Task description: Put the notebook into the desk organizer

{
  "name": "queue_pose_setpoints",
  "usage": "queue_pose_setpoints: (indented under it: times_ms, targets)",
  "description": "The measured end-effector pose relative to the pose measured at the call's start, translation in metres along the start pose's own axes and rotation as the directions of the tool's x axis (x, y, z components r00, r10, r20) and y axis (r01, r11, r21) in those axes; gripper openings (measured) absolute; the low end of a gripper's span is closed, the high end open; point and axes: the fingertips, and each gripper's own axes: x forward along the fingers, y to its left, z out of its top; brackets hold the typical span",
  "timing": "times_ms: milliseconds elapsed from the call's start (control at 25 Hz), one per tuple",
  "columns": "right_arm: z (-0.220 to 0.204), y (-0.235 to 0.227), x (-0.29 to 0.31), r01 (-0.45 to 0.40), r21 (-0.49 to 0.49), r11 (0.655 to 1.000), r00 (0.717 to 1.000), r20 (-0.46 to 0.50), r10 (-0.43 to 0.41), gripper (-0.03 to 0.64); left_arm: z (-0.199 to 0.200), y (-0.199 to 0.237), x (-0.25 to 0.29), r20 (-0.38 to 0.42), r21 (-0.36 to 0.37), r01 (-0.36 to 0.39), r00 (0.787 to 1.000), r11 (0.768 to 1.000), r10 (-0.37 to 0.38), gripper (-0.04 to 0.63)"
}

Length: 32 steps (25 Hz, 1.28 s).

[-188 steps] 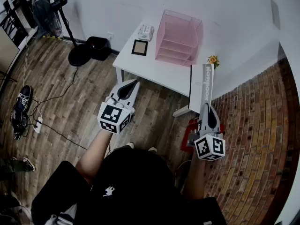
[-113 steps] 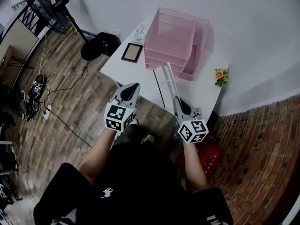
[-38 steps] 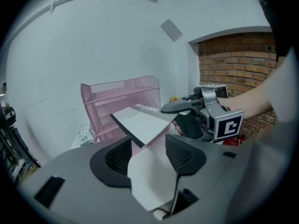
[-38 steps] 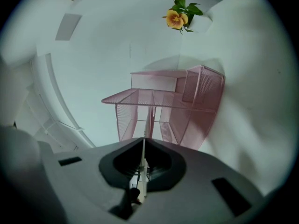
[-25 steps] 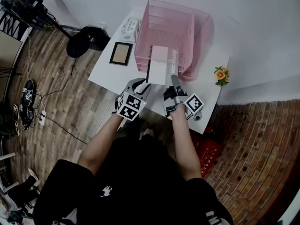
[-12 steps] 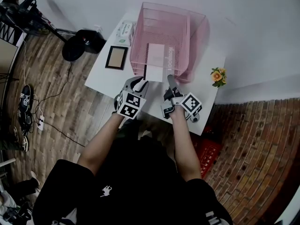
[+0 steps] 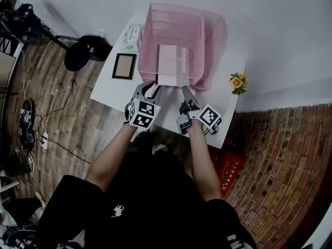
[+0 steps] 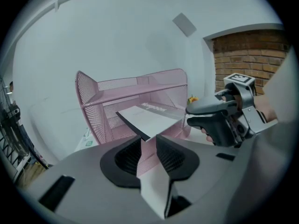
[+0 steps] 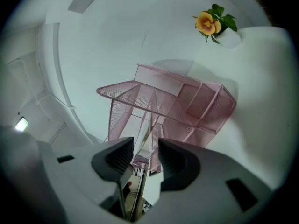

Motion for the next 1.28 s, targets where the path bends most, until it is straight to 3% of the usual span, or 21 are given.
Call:
queue_pose_setpoints:
  times_ms: [480, 880, 1000, 1280]
  targets:
    - [-0.013, 0.000, -0.005, 0.050, -0.142, 0.989, 0.997, -0.058, -0.059, 0.127, 0.011, 0.011, 0.010, -0.002, 0.009, -0.030, 1.000, 1.000, 0.030, 0.101]
    - [-0.021, 0.004, -0.008, 0.045, -0.213, 0.976, 0.994, -0.092, -0.066, 0.121, 0.015, 0.015, 0.021, -0.051, 0.016, -0.046, 0.998, 0.999, 0.046, 0.104]
    - [-0.023, 0.005, -0.008, 0.037, -0.226, 0.973, 0.992, -0.108, -0.063, 0.121, 0.015, 0.013, 0.023, -0.052, 0.007, -0.024, 0.998, 1.000, 0.024, 0.142]
    - [-0.018, 0.006, -0.014, 0.043, -0.247, 0.968, 0.994, -0.084, -0.065, 0.112, 0.014, 0.018, 0.017, -0.038, -0.006, -0.043, 0.998, 0.999, 0.043, 0.131]
